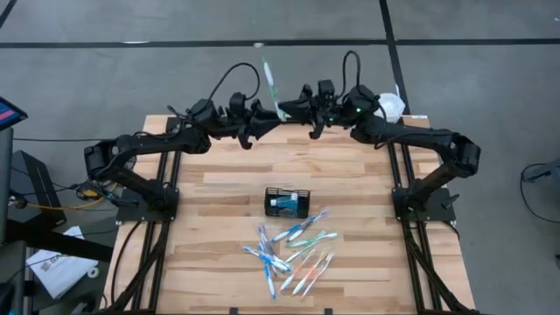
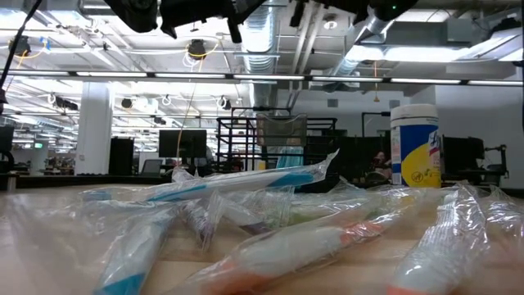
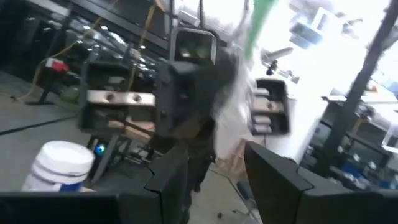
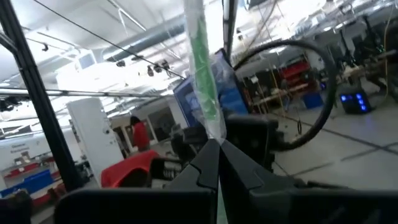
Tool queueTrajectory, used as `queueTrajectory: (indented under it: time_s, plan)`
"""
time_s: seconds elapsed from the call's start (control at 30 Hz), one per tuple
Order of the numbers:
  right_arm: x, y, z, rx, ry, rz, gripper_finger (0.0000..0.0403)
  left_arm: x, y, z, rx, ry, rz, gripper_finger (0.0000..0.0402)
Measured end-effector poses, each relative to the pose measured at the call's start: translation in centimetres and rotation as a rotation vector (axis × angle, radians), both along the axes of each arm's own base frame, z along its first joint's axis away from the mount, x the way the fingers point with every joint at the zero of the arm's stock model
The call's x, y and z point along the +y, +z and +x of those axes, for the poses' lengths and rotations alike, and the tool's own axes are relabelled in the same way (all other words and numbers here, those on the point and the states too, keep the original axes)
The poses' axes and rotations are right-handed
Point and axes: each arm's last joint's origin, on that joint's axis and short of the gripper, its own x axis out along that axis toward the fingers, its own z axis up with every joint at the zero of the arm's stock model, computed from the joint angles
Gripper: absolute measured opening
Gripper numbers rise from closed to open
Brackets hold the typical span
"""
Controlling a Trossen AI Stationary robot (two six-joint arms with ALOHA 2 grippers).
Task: Pick & Place toothbrushing station
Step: Put the green toothbrush into the black wire organizer
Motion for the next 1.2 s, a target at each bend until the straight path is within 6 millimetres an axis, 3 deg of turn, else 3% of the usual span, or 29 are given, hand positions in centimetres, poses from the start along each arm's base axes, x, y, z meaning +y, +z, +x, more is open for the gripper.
queueTrajectory:
  time_s: [0.17, 1.2]
  plan:
    - [-0.1, 1.0, -0.1, -0.028, -0.009, -0.018, 0.0, -0.1, 0.2, -0.2, -0.005, -0.003, 0.037, 0.0155]
    - [1.5, 0.5, 0.7, 0.027, 0.041, 0.005, 0.0, 0.0, 0.7, -0.4, -0.062, 0.006, 0.084, 0.0155]
